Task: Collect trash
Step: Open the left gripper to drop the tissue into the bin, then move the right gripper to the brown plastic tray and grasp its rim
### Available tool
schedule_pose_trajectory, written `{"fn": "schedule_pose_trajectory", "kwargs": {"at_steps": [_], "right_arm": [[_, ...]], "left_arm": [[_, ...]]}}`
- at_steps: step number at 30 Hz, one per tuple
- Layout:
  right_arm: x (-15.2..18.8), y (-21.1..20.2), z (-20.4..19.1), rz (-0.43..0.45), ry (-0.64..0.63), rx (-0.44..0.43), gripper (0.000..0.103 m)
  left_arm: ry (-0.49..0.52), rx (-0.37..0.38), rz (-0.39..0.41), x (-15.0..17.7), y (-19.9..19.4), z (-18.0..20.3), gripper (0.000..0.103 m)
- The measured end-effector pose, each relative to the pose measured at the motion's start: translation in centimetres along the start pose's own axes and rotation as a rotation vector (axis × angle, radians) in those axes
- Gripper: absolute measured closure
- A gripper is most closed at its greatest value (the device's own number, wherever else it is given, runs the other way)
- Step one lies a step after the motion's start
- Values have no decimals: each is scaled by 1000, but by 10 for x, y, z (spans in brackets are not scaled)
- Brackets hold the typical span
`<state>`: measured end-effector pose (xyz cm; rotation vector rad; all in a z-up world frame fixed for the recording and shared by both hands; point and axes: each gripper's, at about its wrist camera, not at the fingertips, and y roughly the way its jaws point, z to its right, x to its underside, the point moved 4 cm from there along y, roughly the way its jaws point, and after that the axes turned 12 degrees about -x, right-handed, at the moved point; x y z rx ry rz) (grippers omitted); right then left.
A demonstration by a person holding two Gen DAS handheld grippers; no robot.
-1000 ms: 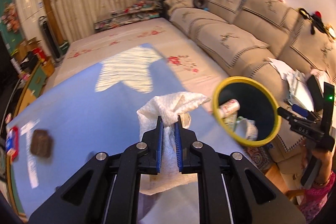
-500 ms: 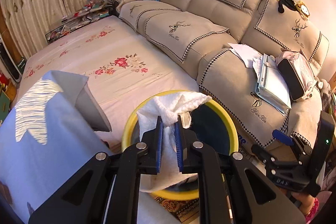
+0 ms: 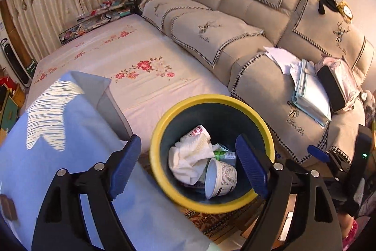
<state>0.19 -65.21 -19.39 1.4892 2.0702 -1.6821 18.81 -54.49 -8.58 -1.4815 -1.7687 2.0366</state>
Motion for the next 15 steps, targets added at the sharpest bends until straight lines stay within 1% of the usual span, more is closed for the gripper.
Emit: {"fn": "schedule_pose_trajectory", "kwargs": {"at_steps": [3, 5, 8, 10, 15], "right_arm": [[-1, -1, -17, -1, -31, -12, 14], [-4, -1, -37, -1, -67, -25, 14], [-7, 0, -73, -4, -134, -54, 14], [-7, 4, -98, -11, -182, -76, 14], [-1, 18, -184, -46, -328, -152, 14]], "left_arm": [[-58, -7, 51, 16, -38, -38, 15], [-97, -31, 78, 31, -60, -66, 13], [-158, -85, 110, 57, -91, -110, 11], [-209, -136, 129, 82, -111, -144, 10], [-337, -253, 154, 140, -151, -220, 7]]}}
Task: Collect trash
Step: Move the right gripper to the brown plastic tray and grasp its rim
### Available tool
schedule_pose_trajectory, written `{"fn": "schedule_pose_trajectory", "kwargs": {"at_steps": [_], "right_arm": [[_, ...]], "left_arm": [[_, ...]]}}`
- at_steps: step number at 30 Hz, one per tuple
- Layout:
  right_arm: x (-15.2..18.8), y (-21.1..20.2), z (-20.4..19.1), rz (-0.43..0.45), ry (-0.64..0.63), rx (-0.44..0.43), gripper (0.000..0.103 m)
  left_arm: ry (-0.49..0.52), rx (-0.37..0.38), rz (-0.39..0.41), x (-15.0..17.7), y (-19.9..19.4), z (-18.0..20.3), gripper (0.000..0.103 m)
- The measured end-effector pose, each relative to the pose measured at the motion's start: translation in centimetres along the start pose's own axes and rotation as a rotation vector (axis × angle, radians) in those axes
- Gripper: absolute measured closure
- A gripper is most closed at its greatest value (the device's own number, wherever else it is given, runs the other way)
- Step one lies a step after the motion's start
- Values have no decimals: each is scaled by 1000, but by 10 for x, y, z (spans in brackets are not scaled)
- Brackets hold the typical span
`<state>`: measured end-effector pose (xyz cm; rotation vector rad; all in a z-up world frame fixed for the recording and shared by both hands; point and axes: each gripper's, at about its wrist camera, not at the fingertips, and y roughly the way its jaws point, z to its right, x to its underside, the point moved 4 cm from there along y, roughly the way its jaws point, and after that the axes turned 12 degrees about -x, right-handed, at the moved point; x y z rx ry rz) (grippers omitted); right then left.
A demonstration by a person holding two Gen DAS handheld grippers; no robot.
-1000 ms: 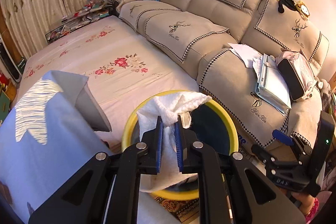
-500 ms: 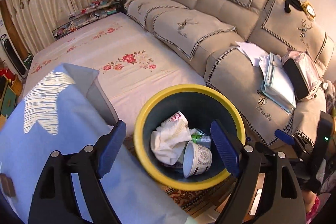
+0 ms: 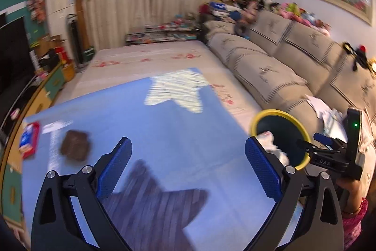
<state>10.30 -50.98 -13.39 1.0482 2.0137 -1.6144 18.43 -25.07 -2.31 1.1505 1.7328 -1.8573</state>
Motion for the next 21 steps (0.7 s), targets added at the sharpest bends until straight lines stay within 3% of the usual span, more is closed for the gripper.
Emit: {"fn": "schedule_pose_trajectory", "kwargs": {"at_steps": [10, 16, 21], "right_arm": [[-18, 71, -189, -118, -281, -236, 14], [-11, 112, -289, -196, -422, -395, 14], [-3, 146, -346, -254, -536, -460, 14]], "left_arm": [[-228, -240, 26, 69, -46, -165, 5], [-325, -295, 6, 101, -53, -223, 5], [-362, -296, -13, 117, -51, -249, 5]]}}
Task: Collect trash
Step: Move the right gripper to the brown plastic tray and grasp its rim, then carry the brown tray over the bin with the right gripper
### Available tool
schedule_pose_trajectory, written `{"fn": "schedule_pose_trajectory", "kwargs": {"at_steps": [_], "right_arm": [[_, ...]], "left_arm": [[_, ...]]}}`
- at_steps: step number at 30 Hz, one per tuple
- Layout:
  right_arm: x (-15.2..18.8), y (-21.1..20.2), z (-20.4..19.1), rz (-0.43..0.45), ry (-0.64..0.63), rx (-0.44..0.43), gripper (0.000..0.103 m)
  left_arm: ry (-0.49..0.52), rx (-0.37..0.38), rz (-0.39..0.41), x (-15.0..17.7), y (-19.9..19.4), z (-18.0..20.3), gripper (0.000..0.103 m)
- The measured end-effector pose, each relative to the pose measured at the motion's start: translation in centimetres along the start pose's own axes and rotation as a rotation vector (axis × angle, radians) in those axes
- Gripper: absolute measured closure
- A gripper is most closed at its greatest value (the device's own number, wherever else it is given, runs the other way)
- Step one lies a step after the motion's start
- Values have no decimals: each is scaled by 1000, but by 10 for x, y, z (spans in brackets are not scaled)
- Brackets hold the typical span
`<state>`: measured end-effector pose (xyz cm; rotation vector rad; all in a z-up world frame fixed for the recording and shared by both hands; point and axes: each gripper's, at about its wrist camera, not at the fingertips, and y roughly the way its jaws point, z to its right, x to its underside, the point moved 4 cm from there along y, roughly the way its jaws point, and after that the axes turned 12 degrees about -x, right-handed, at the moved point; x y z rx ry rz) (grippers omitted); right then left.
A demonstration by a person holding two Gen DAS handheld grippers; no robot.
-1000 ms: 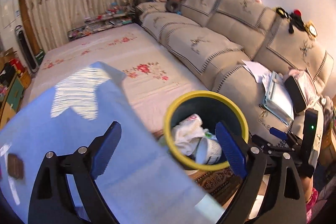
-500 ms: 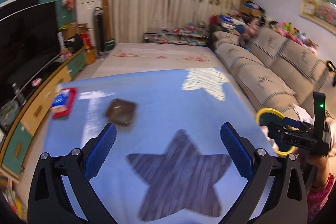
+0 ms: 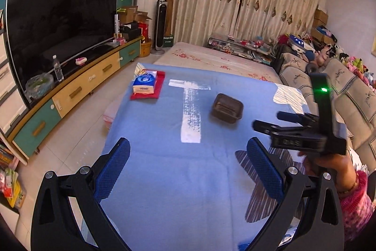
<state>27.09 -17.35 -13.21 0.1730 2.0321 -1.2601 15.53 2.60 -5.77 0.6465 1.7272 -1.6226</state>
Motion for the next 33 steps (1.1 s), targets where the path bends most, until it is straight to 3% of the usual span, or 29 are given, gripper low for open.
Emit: {"fn": "schedule_pose_trajectory", "kwargs": {"at_steps": [2, 6, 15, 17, 24, 33], "right_arm": [[-12, 19, -7, -22, -48, -27, 14], [-32, 46, -1, -65, -137, 5, 13], [-44, 87, 5, -145, -141, -91, 13], [-43, 93, 4, -167, -136, -104, 32], [-34, 74, 3, -135, -106, -129, 35], [-7, 5, 7, -42, -67, -88, 35]], "left_arm": [[-7, 1, -10, 2, 6, -7, 5], [-20, -2, -29, 5, 14, -15, 5], [-33, 2, -59, 7, 31, -13, 5], [-28, 4, -62, 8, 31, -9, 5], [-13, 21, -71, 7, 32, 4, 5], [14, 48, -41, 10, 11, 21, 5]]}}
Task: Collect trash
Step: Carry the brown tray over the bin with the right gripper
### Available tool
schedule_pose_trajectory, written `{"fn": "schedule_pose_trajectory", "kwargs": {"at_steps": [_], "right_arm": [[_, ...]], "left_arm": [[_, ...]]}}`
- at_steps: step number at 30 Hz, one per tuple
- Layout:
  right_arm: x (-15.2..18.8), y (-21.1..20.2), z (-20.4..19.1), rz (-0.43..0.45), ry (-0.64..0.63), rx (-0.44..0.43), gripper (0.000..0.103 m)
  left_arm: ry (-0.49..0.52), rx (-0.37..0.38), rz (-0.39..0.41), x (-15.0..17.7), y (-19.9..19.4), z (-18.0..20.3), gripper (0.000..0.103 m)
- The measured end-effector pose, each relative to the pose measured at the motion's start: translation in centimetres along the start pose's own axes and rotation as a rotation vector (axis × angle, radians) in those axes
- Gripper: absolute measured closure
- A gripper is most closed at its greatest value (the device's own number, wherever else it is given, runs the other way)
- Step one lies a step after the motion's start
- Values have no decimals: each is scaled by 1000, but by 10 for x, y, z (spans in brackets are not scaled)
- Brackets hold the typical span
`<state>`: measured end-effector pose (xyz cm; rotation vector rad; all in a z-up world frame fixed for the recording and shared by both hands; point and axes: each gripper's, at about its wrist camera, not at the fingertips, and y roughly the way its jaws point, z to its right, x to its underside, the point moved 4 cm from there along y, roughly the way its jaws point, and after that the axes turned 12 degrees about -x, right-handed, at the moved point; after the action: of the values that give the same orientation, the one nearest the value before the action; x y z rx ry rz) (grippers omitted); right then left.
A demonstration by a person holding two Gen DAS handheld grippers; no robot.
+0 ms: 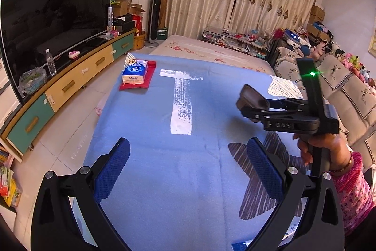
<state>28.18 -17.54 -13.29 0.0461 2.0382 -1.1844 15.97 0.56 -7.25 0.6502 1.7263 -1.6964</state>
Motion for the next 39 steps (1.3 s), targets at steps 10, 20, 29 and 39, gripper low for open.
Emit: {"fn": "schedule_pose_trajectory", "kwargs": {"at_steps": [10, 20, 29, 39], "right_arm": [[80, -107, 54, 92, 150, 159, 35], [187, -196, 158, 131, 403, 357, 35], [277, -233, 235, 106, 598, 477, 34], [305, -224, 264, 66, 695, 525, 30]], "left_arm": [[62, 57, 3, 13, -17, 47, 5], [121, 127, -15, 22, -27, 104, 5], [174, 152, -31, 30, -36, 140, 5], [204, 161, -24, 32, -44, 150, 5]]}}
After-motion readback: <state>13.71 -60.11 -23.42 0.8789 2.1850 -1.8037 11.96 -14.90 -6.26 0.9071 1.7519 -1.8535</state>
